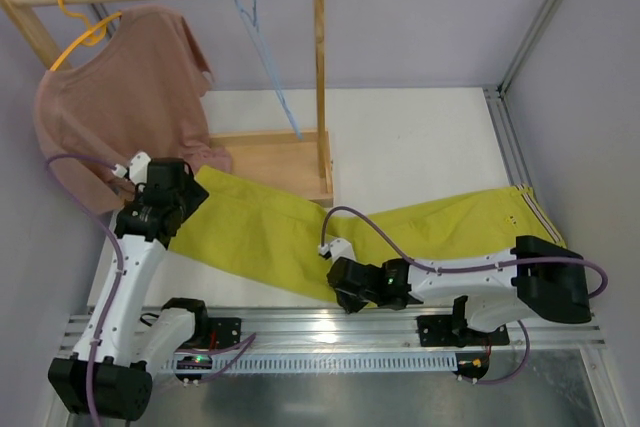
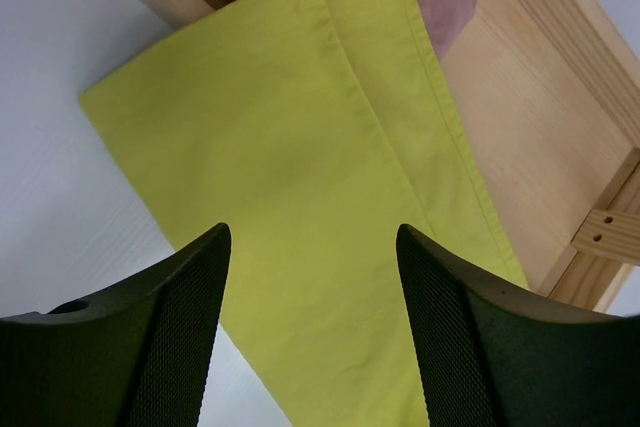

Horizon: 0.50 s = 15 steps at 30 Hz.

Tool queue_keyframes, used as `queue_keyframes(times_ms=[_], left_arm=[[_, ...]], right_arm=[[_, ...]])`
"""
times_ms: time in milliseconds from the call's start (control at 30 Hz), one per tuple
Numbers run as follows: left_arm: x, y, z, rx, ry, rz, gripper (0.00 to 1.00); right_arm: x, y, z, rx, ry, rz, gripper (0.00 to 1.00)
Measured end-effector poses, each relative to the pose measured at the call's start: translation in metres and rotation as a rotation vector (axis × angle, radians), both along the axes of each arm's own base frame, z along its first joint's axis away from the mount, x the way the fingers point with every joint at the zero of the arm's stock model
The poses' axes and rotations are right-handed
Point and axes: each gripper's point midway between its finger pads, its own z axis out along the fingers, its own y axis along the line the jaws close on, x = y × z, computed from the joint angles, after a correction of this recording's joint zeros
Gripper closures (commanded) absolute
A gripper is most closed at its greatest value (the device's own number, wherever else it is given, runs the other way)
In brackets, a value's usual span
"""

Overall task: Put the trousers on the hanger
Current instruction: Fold the trousers

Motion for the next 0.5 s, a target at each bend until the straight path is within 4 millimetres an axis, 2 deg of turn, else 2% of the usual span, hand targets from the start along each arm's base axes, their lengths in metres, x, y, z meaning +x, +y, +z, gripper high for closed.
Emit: queue_keyframes(times_ms=[67,100,133,200,333,400,500], left_arm=[[0.002,-0.003,-0.010,-0.011,0.034,-0.010,0.29],[0.005,-0.005,-0.014,-0.015,0.047,-0.012,0.29],[0.007,-0.005,-0.017,-0.015,0.059,-0.012,0.28],[0.011,-0.005,-0.024,-0.014,0.082,-0.010,0.27],[0.021,-0.007,-0.036,-0.013,0.122,-0.014,0.26],[0.028,-0.008,-0.040,-0.016,0.135,-0.018,0.26],[0.042,-0.011,-0.048,-0.022,0.159,-0.022,0.25]], right_arm=[[-0.003,-0.005,0.003,-0.002,0.011,-0.011,0.62],[-0.005,-0.009,0.007,-0.003,0.014,-0.014,0.54],[-0.005,-0.012,0.012,-0.002,0.012,-0.018,0.51],[-0.003,-0.015,0.030,0.021,-0.007,-0.019,0.45],[0.011,0.005,0.088,0.148,-0.070,-0.027,0.41],[0.016,0.015,0.110,0.204,-0.097,-0.031,0.41],[0.019,0.018,0.121,0.229,-0.116,-0.027,0.41]])
